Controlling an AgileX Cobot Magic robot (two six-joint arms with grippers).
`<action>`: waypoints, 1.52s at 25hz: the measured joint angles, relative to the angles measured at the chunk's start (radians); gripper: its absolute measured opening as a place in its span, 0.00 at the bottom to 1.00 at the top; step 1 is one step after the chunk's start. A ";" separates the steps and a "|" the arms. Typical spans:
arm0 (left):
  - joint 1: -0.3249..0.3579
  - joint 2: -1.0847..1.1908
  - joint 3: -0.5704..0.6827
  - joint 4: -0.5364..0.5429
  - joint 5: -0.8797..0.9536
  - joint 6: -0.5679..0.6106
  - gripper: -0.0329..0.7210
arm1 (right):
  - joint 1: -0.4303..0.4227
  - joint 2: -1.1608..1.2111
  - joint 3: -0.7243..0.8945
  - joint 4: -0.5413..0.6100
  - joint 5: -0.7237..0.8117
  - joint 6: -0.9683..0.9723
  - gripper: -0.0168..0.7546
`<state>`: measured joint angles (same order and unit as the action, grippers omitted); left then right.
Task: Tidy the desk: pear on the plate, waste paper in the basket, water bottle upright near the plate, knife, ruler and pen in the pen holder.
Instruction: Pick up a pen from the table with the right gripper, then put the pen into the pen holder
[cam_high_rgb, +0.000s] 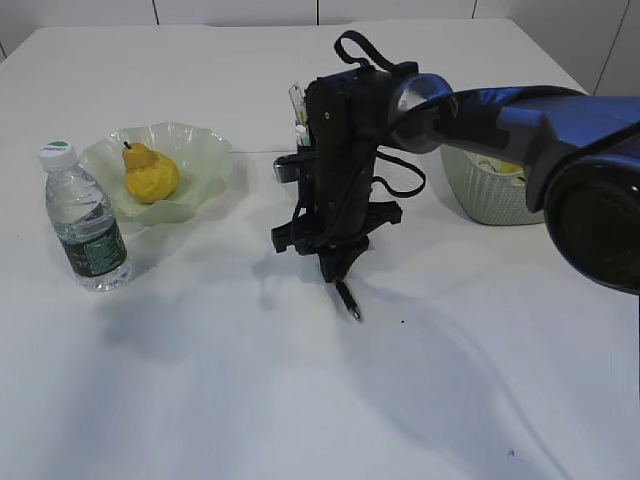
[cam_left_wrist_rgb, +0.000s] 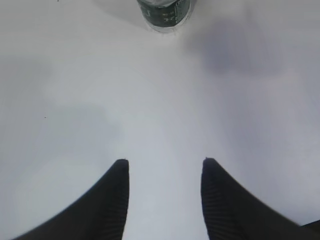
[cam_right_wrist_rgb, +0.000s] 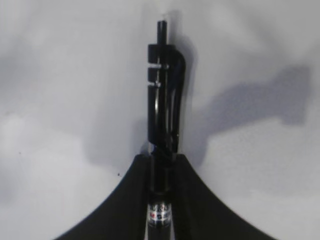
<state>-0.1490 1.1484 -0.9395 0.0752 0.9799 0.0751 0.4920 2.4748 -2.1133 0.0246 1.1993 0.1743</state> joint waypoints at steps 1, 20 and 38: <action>0.000 0.000 0.000 0.000 0.000 0.000 0.48 | 0.000 0.001 -0.010 -0.003 0.008 0.000 0.17; 0.000 0.000 0.000 0.000 0.000 0.000 0.48 | 0.000 -0.062 -0.125 0.035 0.026 -0.013 0.17; 0.000 0.000 0.000 0.000 -0.007 0.000 0.48 | 0.000 -0.318 -0.101 -0.096 0.024 -0.075 0.17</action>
<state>-0.1490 1.1484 -0.9395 0.0752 0.9727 0.0751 0.4920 2.1566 -2.2139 -0.0718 1.2233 0.0990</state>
